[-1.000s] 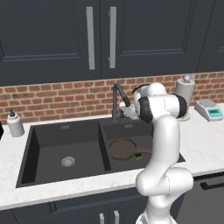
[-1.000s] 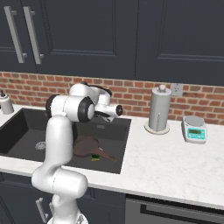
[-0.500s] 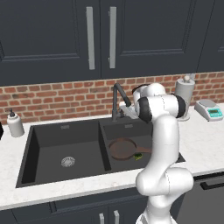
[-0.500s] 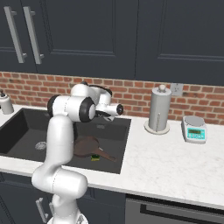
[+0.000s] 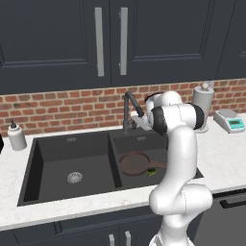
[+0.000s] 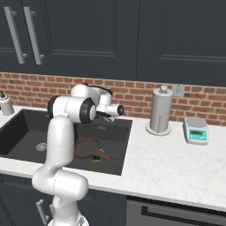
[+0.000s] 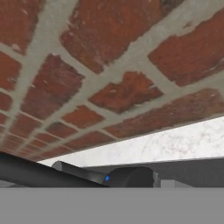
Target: Pick the pan and sponge and place them into the sink. Then turn on the water.
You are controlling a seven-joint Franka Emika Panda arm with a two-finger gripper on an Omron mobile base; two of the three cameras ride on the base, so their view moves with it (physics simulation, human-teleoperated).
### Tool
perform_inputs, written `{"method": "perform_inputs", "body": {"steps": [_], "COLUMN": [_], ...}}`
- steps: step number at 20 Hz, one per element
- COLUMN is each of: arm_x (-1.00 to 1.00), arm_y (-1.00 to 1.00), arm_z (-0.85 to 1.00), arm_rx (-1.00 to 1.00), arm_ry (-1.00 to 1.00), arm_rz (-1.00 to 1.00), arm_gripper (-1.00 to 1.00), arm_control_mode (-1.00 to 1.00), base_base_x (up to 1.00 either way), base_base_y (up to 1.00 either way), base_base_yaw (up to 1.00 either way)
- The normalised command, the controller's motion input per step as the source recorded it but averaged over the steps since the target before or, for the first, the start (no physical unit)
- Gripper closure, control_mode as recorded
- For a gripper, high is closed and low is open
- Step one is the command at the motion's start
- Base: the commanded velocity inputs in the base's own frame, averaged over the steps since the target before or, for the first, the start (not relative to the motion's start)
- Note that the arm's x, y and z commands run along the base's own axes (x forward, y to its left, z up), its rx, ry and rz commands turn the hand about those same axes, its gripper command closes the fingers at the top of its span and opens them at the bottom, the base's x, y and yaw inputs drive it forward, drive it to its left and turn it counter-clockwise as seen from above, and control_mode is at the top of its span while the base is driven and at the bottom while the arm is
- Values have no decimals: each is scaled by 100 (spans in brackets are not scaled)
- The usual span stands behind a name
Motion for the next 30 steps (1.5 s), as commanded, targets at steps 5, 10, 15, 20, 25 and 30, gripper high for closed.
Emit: {"method": "perform_inputs", "body": {"steps": [5,10,15,20,25,30], "arm_x": [0,0,0,0,0,0], "arm_y": [0,0,0,0,-1,0], "arm_z": [0,0,0,0,0,0], "arm_rx": [0,1,11,20,24,23], "arm_ry": [0,0,0,0,0,0], "arm_rz": [0,0,0,0,0,-1], "arm_gripper": [100,100,100,100,100,100], "arm_control_mode": [-100,-100,-100,-100,-100,-100], "base_base_x": [0,0,0,0,0,0], "base_base_y": [0,0,0,0,0,0], "base_base_yaw": [0,0,0,0,0,0]}}
